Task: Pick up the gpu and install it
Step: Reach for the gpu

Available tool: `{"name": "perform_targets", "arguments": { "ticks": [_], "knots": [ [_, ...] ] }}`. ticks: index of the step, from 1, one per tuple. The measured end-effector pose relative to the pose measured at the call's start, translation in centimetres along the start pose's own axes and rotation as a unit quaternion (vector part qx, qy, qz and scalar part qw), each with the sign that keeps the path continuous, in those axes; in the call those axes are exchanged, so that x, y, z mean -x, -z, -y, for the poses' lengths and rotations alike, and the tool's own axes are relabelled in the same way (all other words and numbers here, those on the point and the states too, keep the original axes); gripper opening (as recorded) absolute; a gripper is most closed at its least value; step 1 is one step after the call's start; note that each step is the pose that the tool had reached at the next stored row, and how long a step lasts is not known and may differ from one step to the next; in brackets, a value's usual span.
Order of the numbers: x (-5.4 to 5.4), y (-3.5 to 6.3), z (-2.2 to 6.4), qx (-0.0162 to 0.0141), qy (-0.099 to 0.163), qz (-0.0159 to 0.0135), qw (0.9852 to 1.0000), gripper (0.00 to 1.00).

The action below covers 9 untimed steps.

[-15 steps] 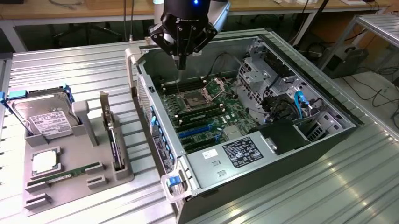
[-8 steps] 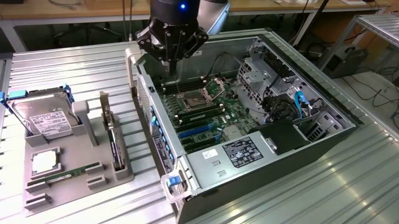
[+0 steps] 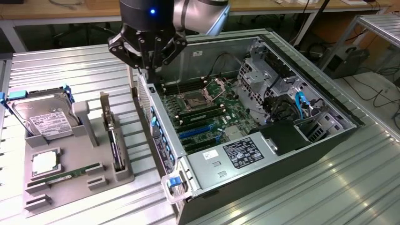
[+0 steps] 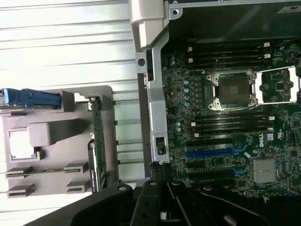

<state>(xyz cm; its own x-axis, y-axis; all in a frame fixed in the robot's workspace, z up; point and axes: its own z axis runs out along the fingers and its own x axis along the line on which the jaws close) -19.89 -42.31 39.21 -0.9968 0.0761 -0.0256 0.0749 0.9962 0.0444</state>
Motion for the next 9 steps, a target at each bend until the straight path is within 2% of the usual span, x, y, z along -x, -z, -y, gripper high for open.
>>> {"name": "perform_targets", "arguments": {
  "ticks": [9],
  "knots": [
    [-5.5, -1.13, 0.96, 0.0000, 0.000, 0.0002, 1.0000, 0.11]
  ]
}}
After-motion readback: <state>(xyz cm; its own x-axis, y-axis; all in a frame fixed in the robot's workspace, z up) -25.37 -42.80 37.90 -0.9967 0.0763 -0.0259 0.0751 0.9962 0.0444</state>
